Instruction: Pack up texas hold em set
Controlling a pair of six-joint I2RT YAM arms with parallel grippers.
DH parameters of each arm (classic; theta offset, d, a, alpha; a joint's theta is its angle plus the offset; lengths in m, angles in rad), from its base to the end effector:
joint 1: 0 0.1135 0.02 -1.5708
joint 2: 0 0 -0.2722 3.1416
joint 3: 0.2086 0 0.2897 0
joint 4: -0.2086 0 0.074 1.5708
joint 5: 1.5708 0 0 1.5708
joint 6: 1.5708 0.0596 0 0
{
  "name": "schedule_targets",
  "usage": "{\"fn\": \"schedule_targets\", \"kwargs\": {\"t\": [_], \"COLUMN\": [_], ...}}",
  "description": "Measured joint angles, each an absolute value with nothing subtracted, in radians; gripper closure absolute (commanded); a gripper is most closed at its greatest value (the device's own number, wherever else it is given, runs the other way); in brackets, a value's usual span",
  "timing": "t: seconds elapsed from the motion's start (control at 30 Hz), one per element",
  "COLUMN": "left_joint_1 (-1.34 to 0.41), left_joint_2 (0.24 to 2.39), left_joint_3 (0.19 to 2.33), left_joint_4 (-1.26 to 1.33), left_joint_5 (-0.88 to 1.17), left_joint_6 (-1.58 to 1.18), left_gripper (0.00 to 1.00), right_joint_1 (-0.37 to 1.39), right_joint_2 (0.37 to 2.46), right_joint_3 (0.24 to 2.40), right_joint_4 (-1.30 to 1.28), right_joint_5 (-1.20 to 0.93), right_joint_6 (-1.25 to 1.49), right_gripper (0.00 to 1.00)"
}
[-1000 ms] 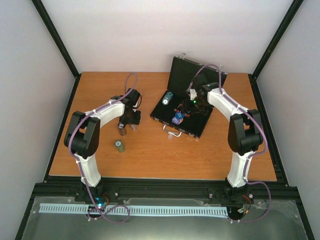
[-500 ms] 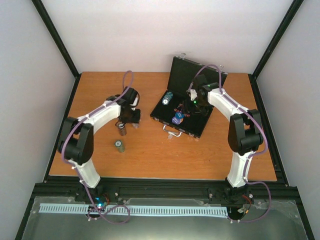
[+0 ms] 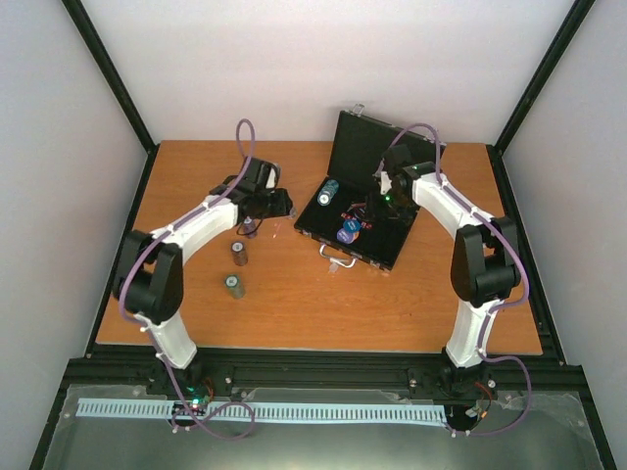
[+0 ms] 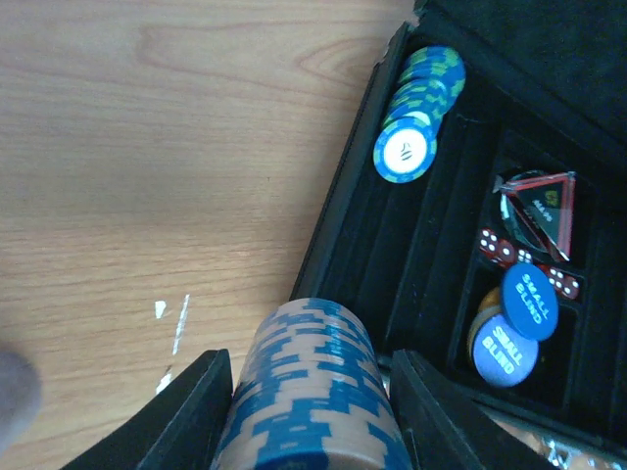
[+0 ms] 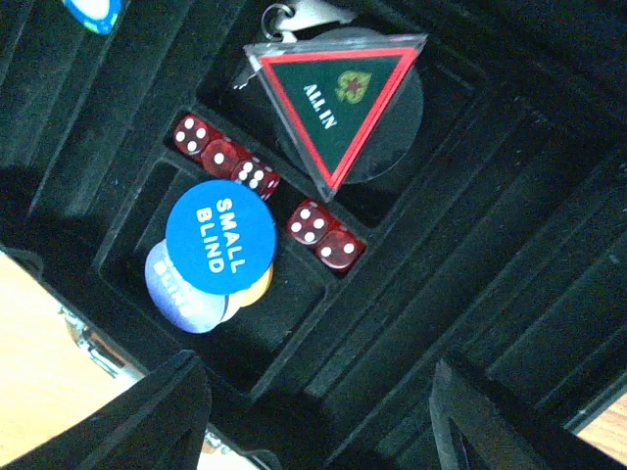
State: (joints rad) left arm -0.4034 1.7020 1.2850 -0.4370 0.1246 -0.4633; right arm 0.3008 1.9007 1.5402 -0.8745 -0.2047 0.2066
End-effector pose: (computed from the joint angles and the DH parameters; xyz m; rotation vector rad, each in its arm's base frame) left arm 0.3894 -0.1742 0.2230 -0.0164 2.4900 -0.5325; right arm 0.4149 0.1414 0.2022 -0.1831 2.8351 0.4032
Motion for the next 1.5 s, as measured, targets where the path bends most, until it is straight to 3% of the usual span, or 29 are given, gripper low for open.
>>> {"fn": "schedule_targets", "kwargs": {"t": [0.87,1.43,1.5], "left_joint_1": [-0.49,-0.513,-0.513], "left_joint_2": [2.073,2.077,2.058], "left_joint_3": [1.517,1.457,1.426], "left_joint_4": [-0.303,-0.223,-0.209], "left_joint_5": [0.1,0.043,0.043], "left_joint_6": [-0.68,-0.68,-0.673], "left_gripper": [0.99,0.99,0.94], "right_joint_1": [0.257,0.256,0.256], "right_joint_2": [1.971,1.972,1.972], "right_joint_3": [1.576,1.53,1.53], "right_joint_4": [-0.84,-0.81,-0.81], "right_joint_5": [-0.168,-0.184,-0.188], "right_joint_6": [0.205,0.205,0.206], "right_gripper": [0.37,0.36,0.36]}}
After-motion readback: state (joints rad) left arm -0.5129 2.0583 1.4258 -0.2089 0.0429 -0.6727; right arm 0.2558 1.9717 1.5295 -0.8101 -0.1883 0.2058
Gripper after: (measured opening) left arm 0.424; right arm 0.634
